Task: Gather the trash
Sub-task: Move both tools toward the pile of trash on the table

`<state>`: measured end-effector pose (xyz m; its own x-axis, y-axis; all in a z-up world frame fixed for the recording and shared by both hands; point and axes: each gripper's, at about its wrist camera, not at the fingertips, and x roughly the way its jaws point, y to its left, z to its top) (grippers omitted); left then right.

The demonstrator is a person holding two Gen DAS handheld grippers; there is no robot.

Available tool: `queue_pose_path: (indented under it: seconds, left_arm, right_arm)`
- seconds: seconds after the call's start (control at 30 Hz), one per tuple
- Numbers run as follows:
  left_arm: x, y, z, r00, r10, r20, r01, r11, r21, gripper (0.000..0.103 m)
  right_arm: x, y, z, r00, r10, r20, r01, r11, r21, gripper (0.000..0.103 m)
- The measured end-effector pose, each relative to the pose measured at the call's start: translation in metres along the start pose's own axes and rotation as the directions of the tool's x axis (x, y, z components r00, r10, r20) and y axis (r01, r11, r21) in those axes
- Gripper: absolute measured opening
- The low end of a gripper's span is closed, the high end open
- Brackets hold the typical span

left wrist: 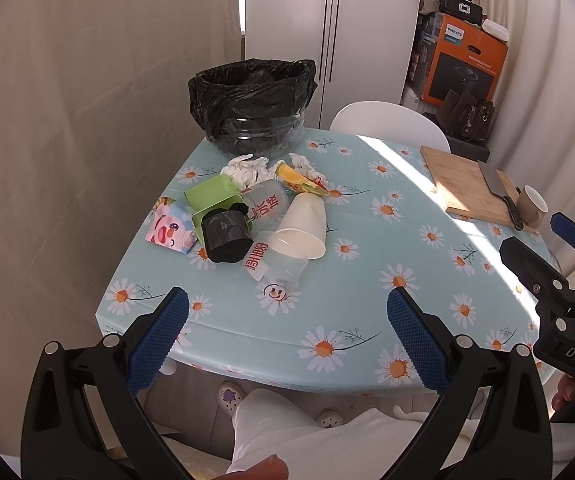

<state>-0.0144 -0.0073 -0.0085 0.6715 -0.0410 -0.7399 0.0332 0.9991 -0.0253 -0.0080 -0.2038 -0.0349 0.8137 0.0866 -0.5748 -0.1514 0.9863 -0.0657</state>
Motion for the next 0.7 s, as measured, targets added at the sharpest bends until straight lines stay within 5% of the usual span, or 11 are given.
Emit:
queue_pose_path:
  seconds: [0.7]
  left_arm:
    - [0.0033, 0.0064, 0.0034, 1.0, 0.027, 0.01, -0.027, 1.0, 0.009, 0.097]
  right_arm:
    - [0.0048, -0.0024, 0.0024, 1.0, 0.001, -0.016, -0.001, 1.0, -0.017, 0.095]
